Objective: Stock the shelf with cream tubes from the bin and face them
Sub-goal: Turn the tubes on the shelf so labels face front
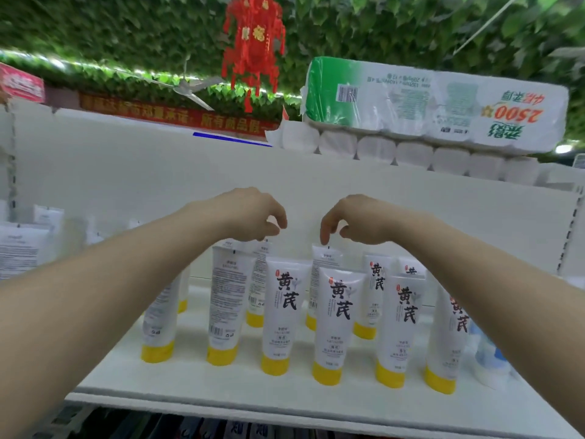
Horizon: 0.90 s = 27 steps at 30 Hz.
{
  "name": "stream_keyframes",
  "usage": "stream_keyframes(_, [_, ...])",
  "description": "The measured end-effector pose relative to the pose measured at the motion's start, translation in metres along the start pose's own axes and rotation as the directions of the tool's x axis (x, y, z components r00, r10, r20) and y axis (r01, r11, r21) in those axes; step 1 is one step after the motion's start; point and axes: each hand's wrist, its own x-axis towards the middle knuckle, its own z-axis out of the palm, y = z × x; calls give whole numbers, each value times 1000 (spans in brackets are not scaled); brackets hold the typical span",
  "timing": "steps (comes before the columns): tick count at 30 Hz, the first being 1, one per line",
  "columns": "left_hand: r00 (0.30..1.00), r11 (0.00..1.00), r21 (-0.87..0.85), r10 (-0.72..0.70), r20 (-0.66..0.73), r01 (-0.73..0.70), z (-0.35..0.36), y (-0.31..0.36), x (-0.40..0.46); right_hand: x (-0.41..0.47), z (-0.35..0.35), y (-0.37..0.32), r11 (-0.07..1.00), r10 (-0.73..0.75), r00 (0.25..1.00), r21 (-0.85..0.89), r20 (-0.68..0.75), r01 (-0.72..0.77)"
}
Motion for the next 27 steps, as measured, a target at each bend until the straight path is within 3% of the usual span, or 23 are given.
stream_keyframes(7, [979, 984, 174, -16, 205, -20, 8, 4, 19, 18, 2, 2, 999, -6, 992, 45, 124, 0])
stream_keyframes(27, [992, 994, -31, 103, 72, -101, 20, 8, 28, 12, 8, -3, 992, -8, 997, 130, 77, -2])
